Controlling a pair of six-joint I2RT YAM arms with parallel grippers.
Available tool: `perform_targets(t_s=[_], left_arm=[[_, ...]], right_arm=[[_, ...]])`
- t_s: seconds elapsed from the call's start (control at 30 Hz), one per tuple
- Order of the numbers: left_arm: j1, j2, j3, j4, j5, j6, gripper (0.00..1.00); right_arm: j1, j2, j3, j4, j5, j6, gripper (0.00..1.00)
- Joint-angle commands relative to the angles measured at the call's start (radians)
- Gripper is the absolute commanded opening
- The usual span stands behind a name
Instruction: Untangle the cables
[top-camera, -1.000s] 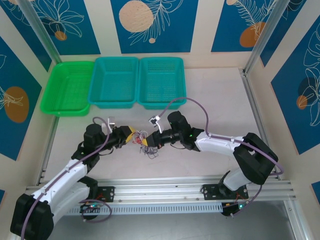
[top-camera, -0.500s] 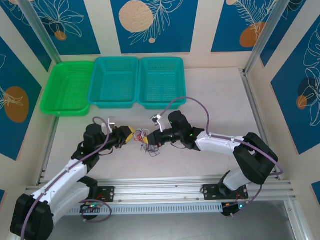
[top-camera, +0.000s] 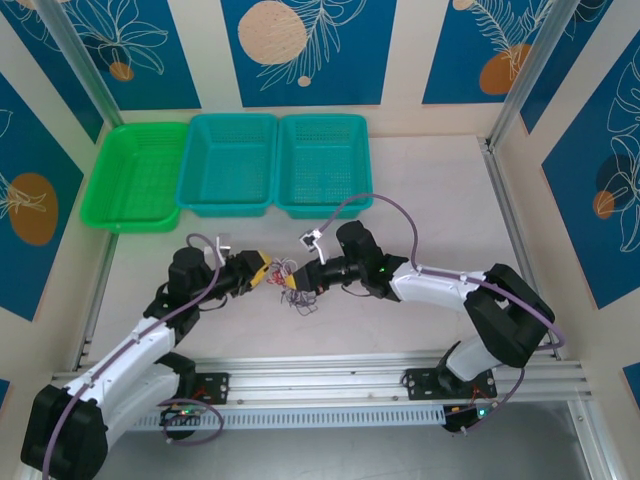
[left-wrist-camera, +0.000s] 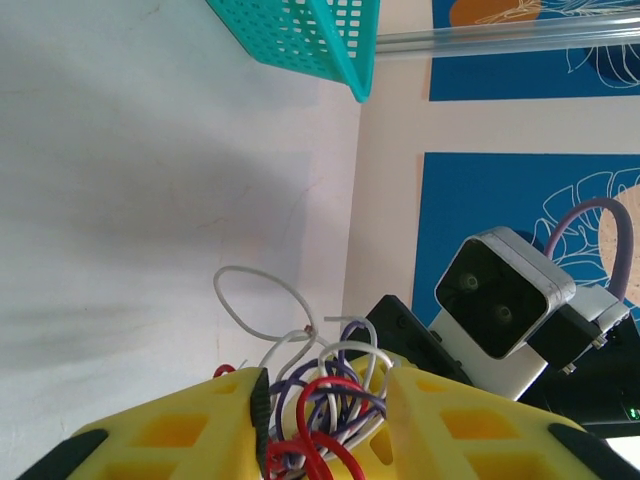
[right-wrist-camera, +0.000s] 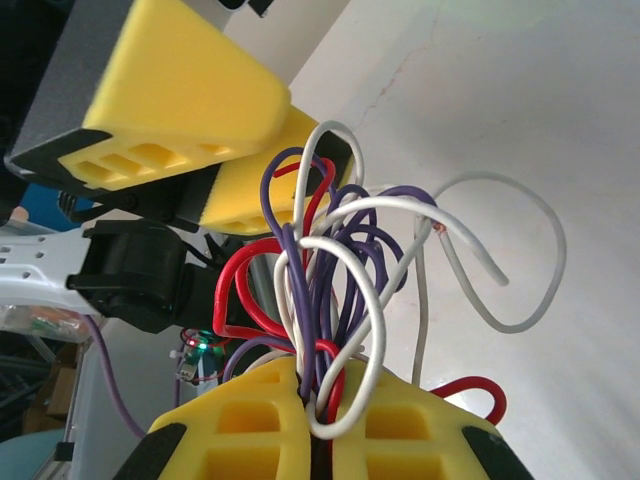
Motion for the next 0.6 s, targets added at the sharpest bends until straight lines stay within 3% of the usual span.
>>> perform_targets(t_s=[0.0,0.3,0.57], left_arm=[[-0.003,-0.002,-0.001,0.034,-0.008,0.015,0.37],[-0.003,-0.014,0.001,0.050,-0.007,0.016,0.12],[-0.003,-0.010,0.001,0.067,0.003,0.015,0.17]], right_arm=[[0.008,0.011,0.011,0.037,-0.056,0.004,0.00],[0.016,0.031,0.023,-0.011,-0.017,-0.007,0.00],[0.018,0.043,0.035,-0.012,0.000,0.009,0.00]])
